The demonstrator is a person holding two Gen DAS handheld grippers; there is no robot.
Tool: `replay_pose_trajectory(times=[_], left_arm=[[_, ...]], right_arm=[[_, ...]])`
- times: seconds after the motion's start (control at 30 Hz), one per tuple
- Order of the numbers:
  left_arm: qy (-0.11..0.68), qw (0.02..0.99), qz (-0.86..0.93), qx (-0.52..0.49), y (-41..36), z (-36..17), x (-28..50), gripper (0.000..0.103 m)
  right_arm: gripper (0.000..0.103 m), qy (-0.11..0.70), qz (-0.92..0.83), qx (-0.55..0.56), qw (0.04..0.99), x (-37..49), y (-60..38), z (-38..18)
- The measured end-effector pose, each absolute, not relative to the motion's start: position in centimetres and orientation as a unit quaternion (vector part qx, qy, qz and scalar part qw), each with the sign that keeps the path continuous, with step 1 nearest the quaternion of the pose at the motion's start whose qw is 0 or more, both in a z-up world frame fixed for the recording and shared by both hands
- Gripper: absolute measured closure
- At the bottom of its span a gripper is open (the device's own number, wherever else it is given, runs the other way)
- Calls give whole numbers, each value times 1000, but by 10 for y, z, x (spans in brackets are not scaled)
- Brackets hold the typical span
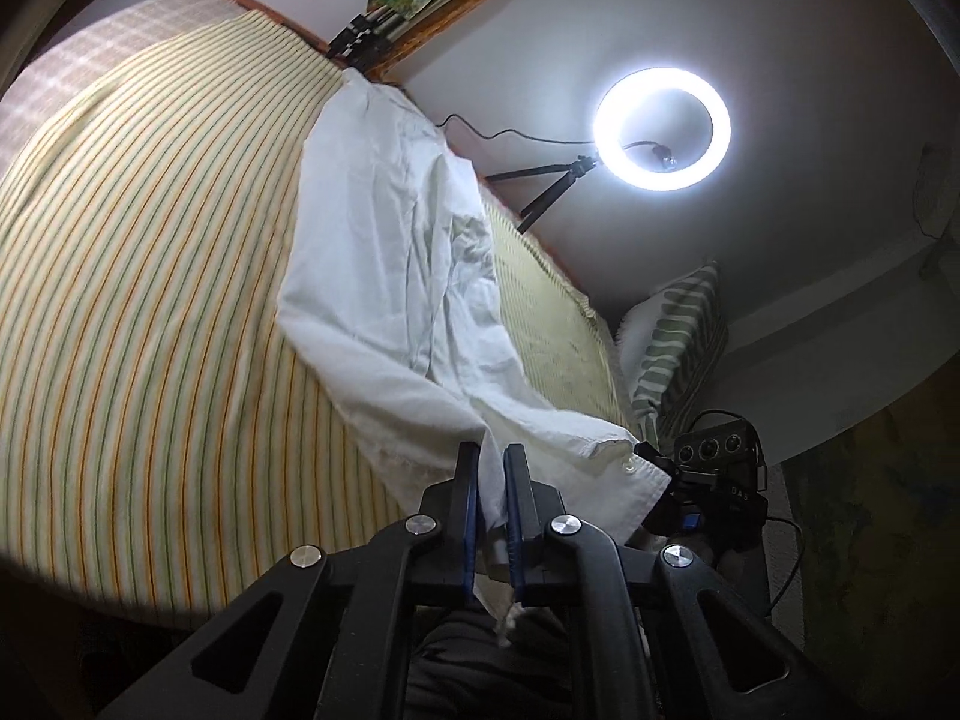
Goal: Fold small clothes
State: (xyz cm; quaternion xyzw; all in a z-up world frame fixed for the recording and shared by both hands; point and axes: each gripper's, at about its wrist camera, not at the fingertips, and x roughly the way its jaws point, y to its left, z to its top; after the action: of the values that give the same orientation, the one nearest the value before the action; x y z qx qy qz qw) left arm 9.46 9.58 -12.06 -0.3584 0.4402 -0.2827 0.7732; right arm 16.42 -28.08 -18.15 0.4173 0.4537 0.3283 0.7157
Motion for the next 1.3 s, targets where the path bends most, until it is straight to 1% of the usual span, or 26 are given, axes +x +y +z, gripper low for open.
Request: replay_pose_trajectory(times=[0.23, 0.4, 0.77, 0.8, 0.83, 0.9, 0.93, 0.97, 1.0, 1.03, 1.07, 1.1, 1.17, 1.3], left_arm=[[431, 785, -275, -350, 98, -106, 152, 98], [437, 789, -254, -349, 101, -112, 200, 98], [464, 792, -199, -343, 102, -154, 275, 97], [467, 793, -194, -341, 101, -157, 279, 95], [467, 793, -192, -340, 101, -159, 282, 83], [461, 801, -180, -337, 103, -158, 287, 65], [454, 806, -177, -336, 105, -156, 289, 64], [448, 808, -180, -339, 108, -152, 290, 63], [442, 809, -181, -342, 110, -148, 291, 59], [433, 814, -181, -343, 114, -143, 289, 55], [425, 818, -182, -341, 116, -139, 288, 55], [421, 823, -184, -334, 117, -135, 284, 55], [419, 834, -183, -308, 116, -133, 275, 54], [448, 832, -183, -271, 108, -154, 257, 55]], right_arm=[[93, 447, 303, 424, 727, 211, -293, -168], [93, 453, 279, 429, 730, 258, -296, -168], [92, 494, 209, 442, 719, 345, -301, -219], [92, 497, 204, 446, 716, 350, -301, -223], [90, 499, 201, 449, 713, 353, -302, -228], [88, 509, 193, 452, 707, 360, -303, -234], [84, 514, 189, 454, 703, 362, -305, -236], [75, 515, 189, 461, 697, 364, -308, -238], [63, 511, 191, 468, 695, 365, -311, -238], [58, 502, 194, 475, 696, 365, -314, -236], [51, 493, 201, 478, 698, 363, -318, -232], [49, 483, 210, 479, 702, 361, -321, -227], [49, 468, 224, 464, 718, 353, -325, -214], [49, 478, 219, 383, 759, 330, -323, -201]])
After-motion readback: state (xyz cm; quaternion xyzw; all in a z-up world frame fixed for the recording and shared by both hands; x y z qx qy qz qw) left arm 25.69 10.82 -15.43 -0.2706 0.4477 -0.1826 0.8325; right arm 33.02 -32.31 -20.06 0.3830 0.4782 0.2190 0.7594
